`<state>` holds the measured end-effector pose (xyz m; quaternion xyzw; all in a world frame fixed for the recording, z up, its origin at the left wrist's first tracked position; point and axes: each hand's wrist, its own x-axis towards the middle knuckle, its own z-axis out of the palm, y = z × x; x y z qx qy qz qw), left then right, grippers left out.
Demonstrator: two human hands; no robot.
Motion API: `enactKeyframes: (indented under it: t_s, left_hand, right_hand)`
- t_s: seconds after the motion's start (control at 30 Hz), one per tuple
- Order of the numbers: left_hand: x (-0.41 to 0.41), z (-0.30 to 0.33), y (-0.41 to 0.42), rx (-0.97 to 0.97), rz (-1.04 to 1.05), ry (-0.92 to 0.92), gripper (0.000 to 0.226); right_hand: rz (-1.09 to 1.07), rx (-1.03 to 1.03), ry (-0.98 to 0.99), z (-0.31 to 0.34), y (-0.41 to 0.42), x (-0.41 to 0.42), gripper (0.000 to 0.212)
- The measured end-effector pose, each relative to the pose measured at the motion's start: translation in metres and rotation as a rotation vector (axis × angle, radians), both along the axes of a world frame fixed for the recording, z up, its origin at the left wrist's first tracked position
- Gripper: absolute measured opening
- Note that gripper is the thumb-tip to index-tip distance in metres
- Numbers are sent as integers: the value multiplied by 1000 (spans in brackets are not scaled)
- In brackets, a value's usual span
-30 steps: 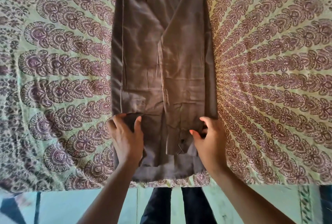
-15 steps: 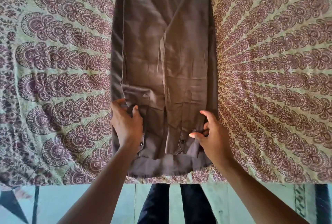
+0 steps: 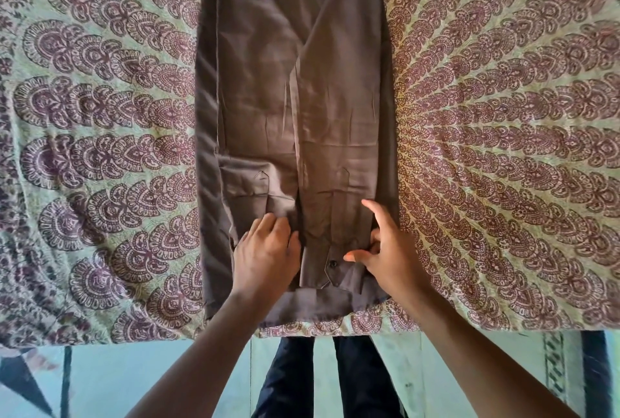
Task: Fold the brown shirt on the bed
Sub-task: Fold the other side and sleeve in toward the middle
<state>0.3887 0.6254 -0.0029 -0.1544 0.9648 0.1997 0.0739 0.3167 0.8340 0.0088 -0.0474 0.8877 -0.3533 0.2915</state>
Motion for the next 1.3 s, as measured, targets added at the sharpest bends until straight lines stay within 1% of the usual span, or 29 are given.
enactKeyframes:
  t_s: [0.13, 0.27, 0.37, 0.43, 0.5, 0.57, 0.63, 0.7, 0.77, 0.87, 0.93, 1.0, 1.1, 1.23, 1.3]
  left_hand:
    - [-8, 2, 6, 17, 36, 26, 24]
    - [-12, 1, 5, -21, 51, 136, 16]
    - [-17, -4, 1, -70, -18, 183, 9]
    - [-21, -7, -3, -82, -75, 219, 9]
    - [-27, -8, -6, -91, -56, 258, 13]
    - [-41, -6, -11, -79, 50, 268, 16]
    - [-64, -5, -21, -57, 157, 228, 18]
    - [-90, -6, -36, -46, 199, 194, 20]
    - [-115, -9, -52, -39, 223, 163, 22]
    - [-142, -14, -69, -16, 350, 92, 25]
    - [-151, -15, -76, 43, 481, 84, 27]
    - [-155, -14, -80, 119, 603, 126, 28]
    - [-156, -15, -86, 259, 711, 195, 25]
    - [-162, -23, -102, 360, 760, 285, 21]
    - [-164, -22, -104, 352, 731, 312, 20]
  right_hand:
    - [63, 15, -21, 5, 0, -6, 99]
    - [71, -13, -78, 2, 3, -9, 107]
    - [52, -44, -136, -1, 6, -11, 112]
    - [64, -33, -144, -1, 7, -13, 110]
    - [137, 57, -56, 1, 7, -14, 103]
    - [214, 221, 129, 0, 6, -17, 97]
    - [220, 310, 332, -3, 3, -25, 86]
    - [222, 292, 467, -5, -8, -39, 67]
    - [271, 228, 557, -10, -28, -59, 50]
    - [332, 125, 619, -19, -73, -99, 30]
    - [328, 96, 627, -22, -109, -131, 24]
    - [316, 109, 598, -20, -142, -161, 27]
    - [323, 209, 556, -17, -176, -197, 36]
    - [316, 326, 535, -18, -200, -228, 47]
    - [277, 354, 501, -19, -205, -239, 51]
